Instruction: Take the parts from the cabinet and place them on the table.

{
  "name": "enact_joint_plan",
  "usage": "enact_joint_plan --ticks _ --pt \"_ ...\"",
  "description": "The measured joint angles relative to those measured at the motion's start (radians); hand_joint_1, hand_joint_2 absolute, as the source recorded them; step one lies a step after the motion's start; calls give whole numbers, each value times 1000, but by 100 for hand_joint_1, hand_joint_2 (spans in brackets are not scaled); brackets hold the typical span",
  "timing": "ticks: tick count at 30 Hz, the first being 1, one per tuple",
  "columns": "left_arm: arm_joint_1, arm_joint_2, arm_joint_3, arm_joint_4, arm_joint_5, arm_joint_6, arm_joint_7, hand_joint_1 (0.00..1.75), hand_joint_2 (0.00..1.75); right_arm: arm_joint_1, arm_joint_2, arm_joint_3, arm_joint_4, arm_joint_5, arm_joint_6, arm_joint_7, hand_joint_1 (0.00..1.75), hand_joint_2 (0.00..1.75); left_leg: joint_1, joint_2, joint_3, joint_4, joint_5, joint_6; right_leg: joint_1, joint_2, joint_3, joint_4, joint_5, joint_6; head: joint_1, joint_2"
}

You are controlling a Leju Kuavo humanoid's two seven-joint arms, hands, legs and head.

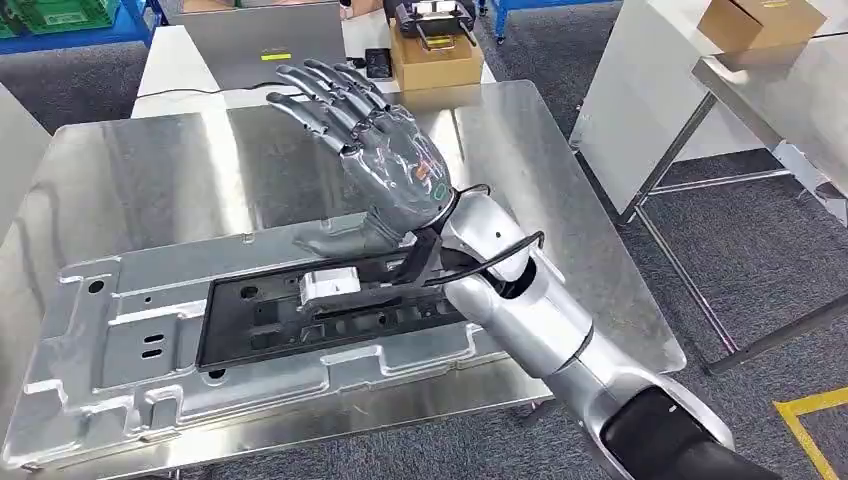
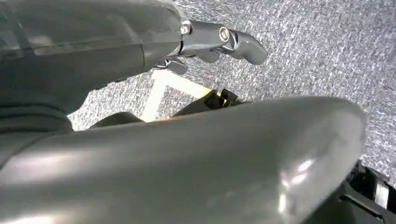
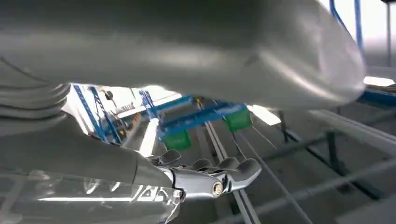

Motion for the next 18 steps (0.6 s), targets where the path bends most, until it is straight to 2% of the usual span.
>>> enact_joint_plan --ticks 7,8,10,11,12,13,14,16,17,18 --pt "-3 -2 6 0 12 0 8 0 0 22 -4 31 -69 11 -1 5 0 0 0 0 0 0 0 0 0 0 0 0 0 0 0 0" --pt "-3 -2 7 0 13 -1 8 0 0 24 -4 34 -73 11 -1 6 0 0 -7 0 -2 6 -2 3 -4 0 2 -7 3 4 0 0" --pt "-3 -2 8 0 16 -3 10 0 0 25 -4 42 -81 11 -1 6 0 0 -8 0 -1 3 -2 8 -7 0 2 -7 5 9 -1 0" --pt "-4 -2 9 0 17 -4 11 0 0 25 -4 44 -86 11 -1 6 0 0 -5 1 3 -7 5 12 -4 1 5 -9 7 12 -1 0" --pt "-4 -3 9 0 17 -6 13 0 0 27 -5 45 -92 11 -1 5 0 0 9 7 15 -20 14 16 -5 0 1 -4 -5 12 -1 0" --pt "-4 -3 10 -1 17 -8 13 0 0 27 -5 47 -95 11 -1 5 0 0 9 7 19 -27 16 19 -1 0 -11 28 -32 13 0 0" --pt "-4 -3 11 0 18 -8 16 0 0 28 -6 49 -98 10 -1 5 0 0 11 10 19 -27 18 23 -2 0 -38 93 -69 13 5 0" --pt "-3 -3 11 0 18 -10 17 0 0 39 -11 55 -98 7 -1 5 0 0 11 12 18 -27 18 22 -10 0 -112 252 -134 18 10 0" --pt "-3 -2 12 0 18 -11 19 0 0 45 -14 58 -98 6 -1 5 0 0 13 13 18 -26 18 21 -12 0 -131 291 -138 20 10 0" --pt "-3 -2 12 0 18 -11 20 0 0 49 -16 60 -98 5 -1 5 0 0 14 13 18 -25 18 20 -16 -1 -125 280 -120 22 11 0"
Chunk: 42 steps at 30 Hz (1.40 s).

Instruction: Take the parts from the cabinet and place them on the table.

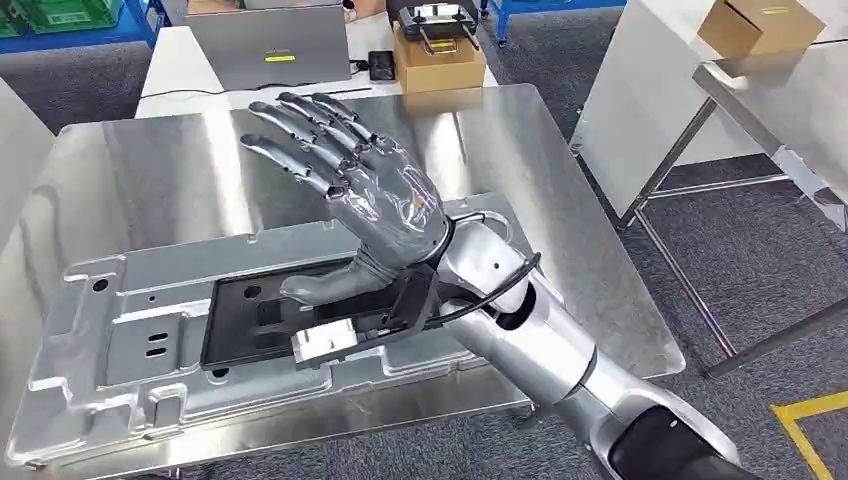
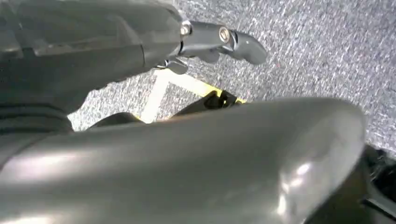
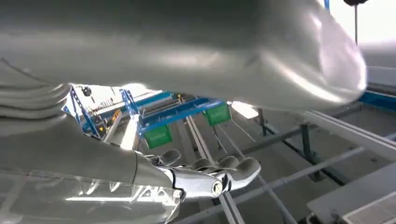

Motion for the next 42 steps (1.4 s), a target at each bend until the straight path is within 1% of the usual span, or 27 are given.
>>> enact_joint_plan --ticks 3,4,5,8,9,10,12,14,15,16,18,19,21,24,25,26,28,29,31,32,33,34,35,37,39,40,42 --pt "-1 0 0 0 0 0 1 0 0 -2 -1 3 -1 -6 0 0 0 0 12 -1 0 13 -8 -19 -9 -4 116 -235 128 6 1 0" --pt "-2 2 0 0 0 0 3 0 0 -2 -2 3 -1 -8 0 0 0 0 8 -2 -6 17 -12 -29 -6 -4 131 -261 108 13 5 0" --pt "-4 2 0 -1 0 0 5 0 0 -3 -1 5 -1 -10 0 -1 0 0 3 -3 -15 27 -10 -38 -2 -1 135 -272 108 5 11 0" --pt "-2 2 0 0 0 0 5 0 0 3 -3 7 -1 -14 0 -1 0 0 5 -3 -14 20 1 -54 1 1 127 -262 112 -4 4 0" --pt "-3 2 0 0 1 0 5 0 0 2 -3 8 -1 -15 0 -3 0 0 7 -2 -17 23 -7 -57 -9 -2 126 -270 118 -16 4 0" --pt "-3 2 0 0 2 0 5 0 0 2 -2 10 -1 -16 0 -4 0 0 8 -3 -25 48 -39 -59 -9 -5 123 -269 123 -26 1 0" --pt "-3 2 0 0 3 0 6 0 0 2 -2 10 -1 -17 0 -4 0 0 6 -3 -75 194 -133 -60 -7 -8 112 -269 130 -40 -7 0" --pt "-2 2 0 0 5 0 6 0 0 4 -2 11 -1 -18 0 -4 0 0 6 -4 -114 321 -187 -61 -6 -8 99 -269 141 -45 -6 0" --pt "-2 2 0 0 5 0 6 0 0 5 -3 11 -1 -18 0 -5 0 0 7 -4 -105 322 -182 -62 -6 -8 92 -269 147 -44 -6 0" --pt "-3 2 0 0 5 0 6 0 0 5 -3 11 -1 -19 0 -5 0 0 9 -4 -71 275 -159 -62 -8 -8 85 -269 153 -41 -7 0" --pt "-3 2 0 -1 8 0 6 0 0 4 -3 11 -1 -20 0 -6 0 0 15 -4 42 85 -87 -63 -13 -4 75 -268 165 -28 -7 0" --pt "-5 2 0 -1 8 0 6 0 0 4 -2 11 -1 -21 0 -6 0 0 19 -6 79 15 -89 -67 -12 -4 73 -267 170 -20 -8 0" --pt "-4 2 0 -1 8 0 5 0 0 4 -3 11 -2 -22 0 -8 0 0 10 -17 67 18 -77 -58 -5 -5 70 -271 186 -6 -6 0" --pt "-2 2 0 0 8 0 5 0 0 4 -4 11 -2 -23 0 -7 0 0 6 -14 46 20 -54 -30 -10 -4 65 -284 206 13 -6 0" --pt "-4 2 0 0 8 0 5 0 0 4 -5 10 -2 -24 0 -7 0 0 6 -9 38 21 -44 -22 -12 -6 57 -271 172 13 -6 0" --pt "-4 2 0 -1 8 2 4 0 0 4 -5 10 -2 -25 0 -7 0 0 5 -8 27 21 -36 -14 -9 -6 45 -225 115 12 -2 0" --pt "-3 2 0 -1 8 2 3 0 0 4 -6 10 -2 -26 0 -7 0 0 -2 -3 2 22 -17 -5 -4 -6 2 -60 3 11 5 0" --pt "-3 2 0 -1 8 2 3 0 0 6 -6 11 -2 -26 1 -7 0 0 -5 -1 -10 22 -9 -3 -2 -6 -8 3 -21 10 7 0" --pt "-3 2 0 -1 8 2 2 0 0 11 -9 11 -2 -27 1 -7 0 0 -10 0 -33 23 8 -3 3 -6 25 14 4 5 9 0" --pt "-3 2 0 -1 8 2 2 0 0 12 -10 11 -2 -28 2 -8 0 0 -13 0 -42 23 15 -3 6 -6 67 -37 34 0 11 0" --pt "-3 2 0 -1 8 2 2 0 0 12 -10 11 -2 -29 2 -8 0 0 -16 -1 -51 23 23 -3 12 -6 134 -128 65 -9 14 0" --pt "-3 2 0 -1 8 2 2 0 0 11 -10 11 -2 -29 2 -8 0 0 -17 -1 -56 23 29 -4 18 -6 193 -210 73 -20 15 0" --pt "-3 2 0 -1 8 2 2 0 0 10 -10 11 -2 -29 2 -8 0 0 -22 -1 -61 23 34 -9 25 -6 231 -273 45 -34 16 0" --pt "-5 2 0 -1 8 2 2 0 0 8 -9 10 -2 -32 2 -10 0 0 -16 1 -65 17 52 -21 30 -5 236 -296 47 -33 15 0" --pt "-4 2 0 -1 8 2 3 0 0 9 -10 11 -2 -35 2 -11 0 0 -19 -1 -69 13 68 -31 27 -6 225 -305 62 -40 19 0" --pt "-5 3 0 -1 8 2 3 0 0 9 -10 11 0 -37 2 -11 0 0 -14 -5 -78 24 43 -34 13 -14 218 -309 74 -42 16 0" --pt "-4 5 0 -1 8 3 3 0 0 10 -8 13 0 -39 5 -15 0 0 -13 -5 -102 123 -64 -39 12 -14 199 -309 88 -57 4 0"
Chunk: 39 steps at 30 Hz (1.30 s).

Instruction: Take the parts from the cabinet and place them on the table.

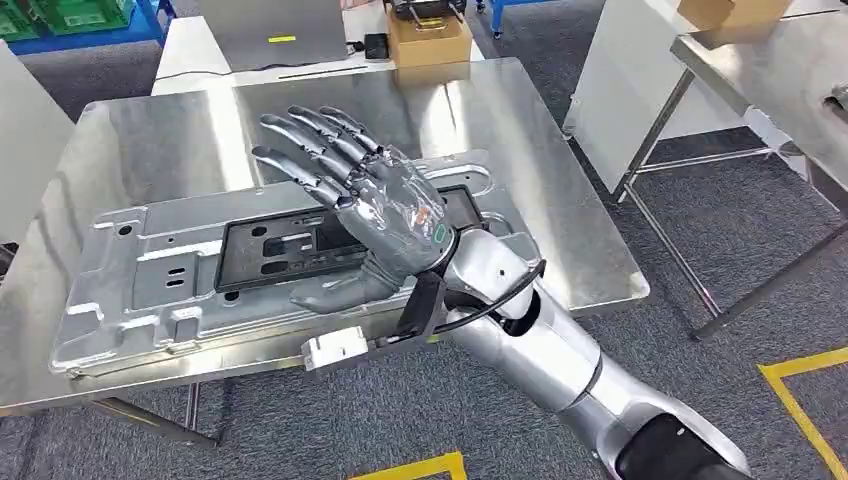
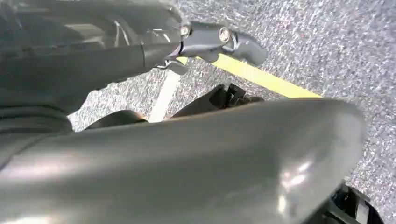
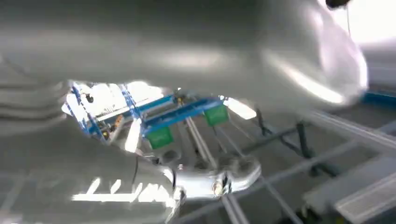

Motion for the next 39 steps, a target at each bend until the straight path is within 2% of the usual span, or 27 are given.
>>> enact_joint_plan --ticks 2,3,4,6,7,8,9,11,13,14,16,17,18,20,22,24,27,28,29,30,32,33,34,35,37,38,39 --pt "0 4 0 0 2 1 0 0 0 0 0 3 0 -1 0 -2 0 0 6 0 -26 142 -85 -8 0 -1 -21 1 18 -2 -4 0" --pt "0 6 0 0 3 1 0 0 0 3 0 4 1 -2 0 -2 0 0 10 0 -27 193 -87 -12 -1 -1 -35 2 29 0 -5 0" --pt "0 8 0 0 3 1 0 0 0 6 0 5 1 -3 1 -2 0 0 15 0 -10 194 -61 -17 -3 -1 -48 3 40 3 -6 0" --pt "-1 12 0 0 3 6 1 0 0 7 0 8 1 -6 0 -4 0 0 26 1 72 89 18 -27 -11 -1 -77 10 56 13 -7 0" --pt "-2 14 0 -1 4 8 2 0 0 7 0 8 1 -7 0 -5 0 0 32 1 129 5 34 -34 -13 -1 -88 18 61 21 -8 0" --pt "-4 13 0 -1 4 8 3 0 0 6 1 8 1 -8 0 -6 0 0 37 -1 175 -72 2 -46 -9 -1 -100 27 65 28 -11 0" --pt "-5 15 0 -2 4 9 3 0 0 6 2 8 0 -8 0 -11 0 0 28 -9 196 -116 -21 -33 -9 -1 -107 33 71 35 -15 0" --pt "-4 19 0 -3 13 12 2 0 0 5 7 9 0 -13 -3 -20 0 0 26 -12 180 -107 -15 -21 -8 -1 -111 30 93 44 -12 0" --pt "-3 22 11 -3 37 20 -2 0 0 5 10 15 1 -18 -3 -30 0 0 28 -8 162 -106 2 5 -13 -1 -124 30 94 55 -12 0" --pt "-5 24 17 -4 44 22 -7 0 0 6 13 17 1 -18 -4 -32 0 0 24 -7 149 -105 13 13 -12 0 -134 51 48 56 -11 0" --pt "-10 31 24 -8 54 31 -16 0 0 6 24 25 1 -23 -6 -34 0 0 19 -3 124 -104 34 25 -11 0 -165 185 -79 55 3 0" --pt "-13 35 27 -9 56 33 -19 0 0 8 29 30 1 -25 -6 -35 0 0 15 -1 113 -104 44 26 -11 0 -178 259 -117 55 6 0" --pt "-16 42 31 -10 57 35 -26 0 0 11 34 37 1 -28 -7 -37 0 0 13 1 101 -103 52 27 -11 0 -182 313 -125 55 6 0" --pt "-19 53 36 -11 57 39 -35 0 0 15 39 44 1 -34 -14 -40 0 0 10 1 79 -102 69 27 -10 0 -148 310 -80 51 9 0" --pt "-20 69 38 -14 57 43 -43 0 0 16 48 48 -5 -41 -27 -46 0 0 6 1 57 -102 89 23 -3 0 -42 173 -18 37 13 0" --pt "-20 78 39 -17 57 49 -49 0 0 17 61 50 -19 -46 -35 -52 0 0 2 0 44 -101 104 14 12 1 56 25 -49 21 14 0" --pt "-19 95 41 -19 58 58 -48 0 0 32 67 53 -33 -63 -50 -63 0 0 11 3 33 -114 139 -4 20 2 45 8 -42 19 14 0" --pt "-16 102 42 -19 60 60 -46 0 0 42 67 53 -34 -67 -52 -66 0 0 4 2 30 -119 150 -13 13 1 28 -1 -27 15 14 0" --pt "-16 109 43 -19 63 60 -45 0 0 48 67 56 -34 -72 -53 -68 0 0 12 1 17 -108 119 -15 3 -4 20 -4 -13 13 11 0" --pt "-15 113 43 -19 64 60 -41 0 0 52 69 58 -34 -77 -53 -71 0 0 11 1 9 -68 58 -17 2 -3 6 -4 -3 5 3 0" --pt "-16 116 43 -19 64 60 -31 0 0 62 72 59 -34 -103 -44 -80 0 0 12 0 -16 78 -61 -19 4 -6 -19 -2 20 -6 -7 0" --pt "-16 116 43 -19 62 60 -22 0 0 71 73 60 -32 -116 -38 -84 0 0 13 0 -24 147 -86 -22 5 -7 -33 -2 31 -7 -8 0" --pt "-15 116 43 -19 56 60 -15 0 0 82 76 60 -26 -126 -37 -90 0 0 14 0 -21 190 -82 -24 5 -7 -49 0 43 -6 -8 0" --pt "-15 116 42 -19 50 59 -13 0 0 92 76 62 -17 -132 -37 -95 0 0 16 0 -3 195 -46 -26 4 -7 -69 2 56 -4 -9 0" --pt "-18 116 40 -19 44 59 -15 0 0 108 82 65 10 -146 -33 -106 0 0 23 1 86 88 33 -33 -1 -6 -106 11 79 5 -10 0" --pt "-21 116 38 -20 41 59 -17 0 0 115 86 67 26 -154 -28 -112 0 0 29 1 145 8 35 -37 -4 -6 -120 19 87 11 -10 0" --pt "-26 113 37 -20 41 60 -17 0 0 123 90 69 38 -161 -24 -119 0 0 28 0 202 -87 -14 -43 1 -5 -132 29 93 19 -13 0"
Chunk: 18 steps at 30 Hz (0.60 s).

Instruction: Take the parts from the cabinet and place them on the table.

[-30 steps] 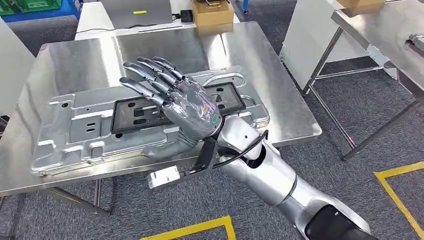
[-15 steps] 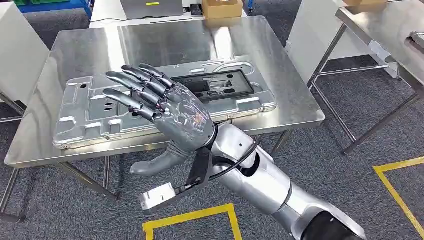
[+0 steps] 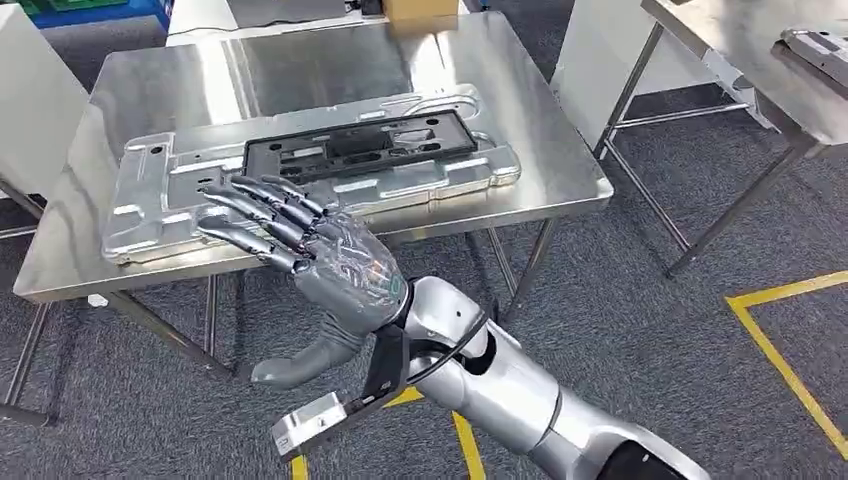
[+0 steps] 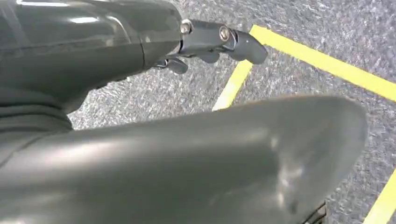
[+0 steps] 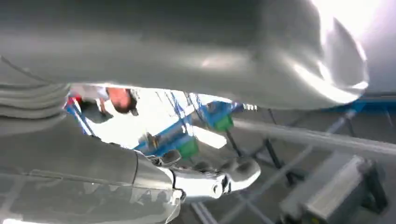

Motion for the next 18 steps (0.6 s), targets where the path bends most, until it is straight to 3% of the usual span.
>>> enact_joint_plan --ticks 1,3,5,7,9,10,11,13,14,15,16,18 --pt "-2 0 -1 -2 1 0 0 0 0 8 2 2 10 -8 0 -7 0 0 -7 -5 21 -46 -26 15 0 -1 -4 4 8 8 3 0" --pt "1 -3 -1 -1 4 -1 2 0 0 25 8 6 36 -36 11 -20 0 0 -11 -7 5 -31 -13 25 -1 -2 -5 -4 32 18 3 0" --pt "4 -4 -4 -1 3 -8 5 0 0 52 8 8 76 -77 40 -26 0 0 -7 0 -11 -33 8 51 -4 -1 -11 -4 36 32 5 0" --pt "3 -5 -9 -1 -3 -11 9 0 0 84 10 10 134 -123 63 -43 0 0 -10 0 -41 -32 34 66 -4 2 -32 72 -90 37 8 0" --pt "5 -8 -16 -1 -7 -15 6 0 0 126 11 1 220 -194 99 -89 0 0 -13 1 -75 -31 59 69 -4 2 -58 222 -194 38 12 0" --pt "6 -8 -20 0 -7 -18 3 0 0 150 12 -8 272 -228 111 -113 0 0 -14 1 -90 -30 71 69 -3 3 -59 275 -201 38 13 0" --pt "7 -8 -24 0 -5 -18 1 0 0 173 13 -23 338 -253 107 -157 0 0 -16 1 -106 -30 83 69 -3 3 -48 295 -180 38 15 0" --pt "10 -10 -25 0 6 -13 -7 0 0 213 16 -60 493 -273 84 -227 0 0 -20 0 -138 -28 106 68 -1 3 25 232 -104 31 18 0" --pt "12 -10 -25 0 11 -8 -11 0 0 228 20 -77 563 -274 67 -225 0 0 -22 -1 -151 -28 116 67 5 3 88 153 -90 22 22 0" --pt "13 -13 -25 -1 16 -5 -15 0 0 241 23 -96 639 -274 46 -207 0 0 -20 0 -156 -27 125 65 9 3 162 57 -113 11 22 0" --pt "15 -13 -24 -1 20 0 -18 0 0 253 27 -113 700 -275 28 -185 0 0 -25 -2 -158 -26 133 60 18 3 215 -31 -148 5 24 0" --pt "20 -14 -24 0 32 11 -25 0 0 282 27 -159 849 -295 -10 -130 0 0 -20 1 -160 -35 153 49 21 3 217 -53 -153 5 22 0"
